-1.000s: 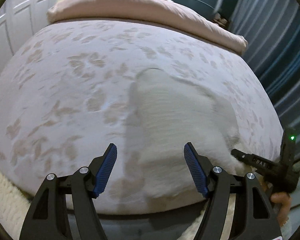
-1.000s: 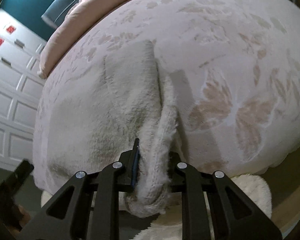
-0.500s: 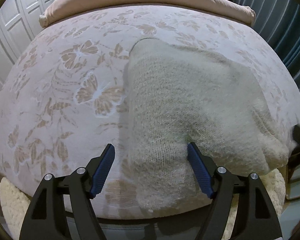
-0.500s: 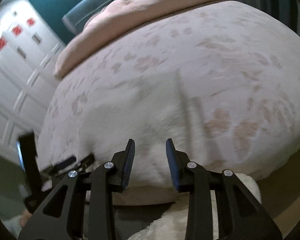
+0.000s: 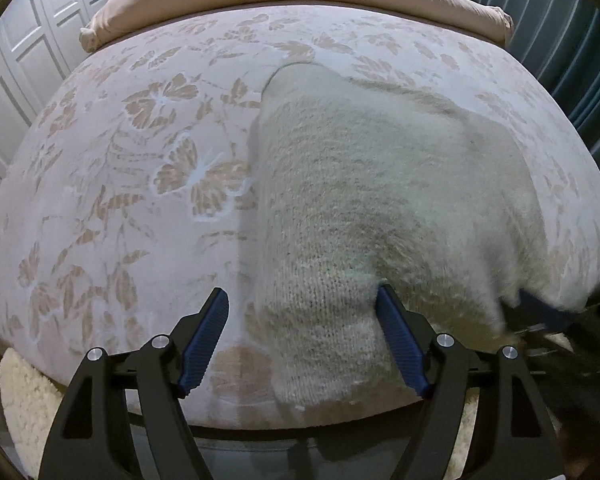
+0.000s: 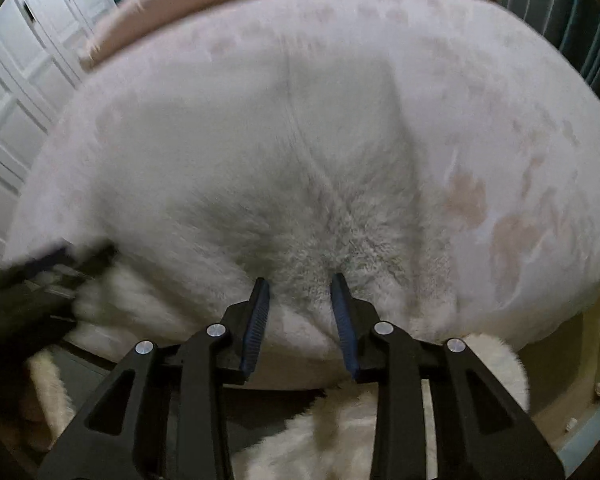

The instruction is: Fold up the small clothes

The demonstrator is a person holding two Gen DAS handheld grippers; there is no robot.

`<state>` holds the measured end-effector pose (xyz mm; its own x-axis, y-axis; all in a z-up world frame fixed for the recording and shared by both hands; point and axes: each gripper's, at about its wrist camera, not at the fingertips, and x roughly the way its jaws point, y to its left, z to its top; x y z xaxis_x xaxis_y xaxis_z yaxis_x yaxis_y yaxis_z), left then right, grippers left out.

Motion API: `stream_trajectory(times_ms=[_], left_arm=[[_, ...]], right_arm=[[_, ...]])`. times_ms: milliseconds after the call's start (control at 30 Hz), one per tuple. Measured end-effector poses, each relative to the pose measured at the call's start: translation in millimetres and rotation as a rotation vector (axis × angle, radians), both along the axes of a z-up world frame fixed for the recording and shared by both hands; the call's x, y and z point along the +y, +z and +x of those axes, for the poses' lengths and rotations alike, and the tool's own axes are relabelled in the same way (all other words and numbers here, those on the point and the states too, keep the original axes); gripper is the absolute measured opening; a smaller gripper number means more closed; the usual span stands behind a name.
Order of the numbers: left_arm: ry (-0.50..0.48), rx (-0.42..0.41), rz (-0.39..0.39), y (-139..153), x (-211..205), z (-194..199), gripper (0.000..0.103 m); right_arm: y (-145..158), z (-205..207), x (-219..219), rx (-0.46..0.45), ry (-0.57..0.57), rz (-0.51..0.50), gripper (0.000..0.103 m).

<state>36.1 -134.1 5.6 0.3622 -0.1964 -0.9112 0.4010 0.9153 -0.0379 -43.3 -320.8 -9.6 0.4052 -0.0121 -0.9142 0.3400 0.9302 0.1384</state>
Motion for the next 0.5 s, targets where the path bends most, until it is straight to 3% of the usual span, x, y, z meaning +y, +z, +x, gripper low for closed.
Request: stream_trajectory(times_ms=[133,200,267,367,500], left_arm=[[0.001,0.001,-0.011,2,10,-4,0.076],[0.014,0.016,-0.022,0,17,-4,0.080],[0.027,0.028,-0.025,-5,22,-3,0.083],[0.034,0.024,-0.022,-8,23,-3,0.084],[0.034,0.007,-0.015,-8,20,-6,0.084]], right_arm=[[30,-4,-1,-0.063,-0.020,0.017,0.033],[49,-6,-20,-0.137,-0.058,0.111,0.045],[59,1,-45,-0.179,-0.118,0.151,0.050],[57,27,-74,-0.154,-0.178,0.118,0.050],[26,67,-87,-0.058,-0.156,0.145,0.053]])
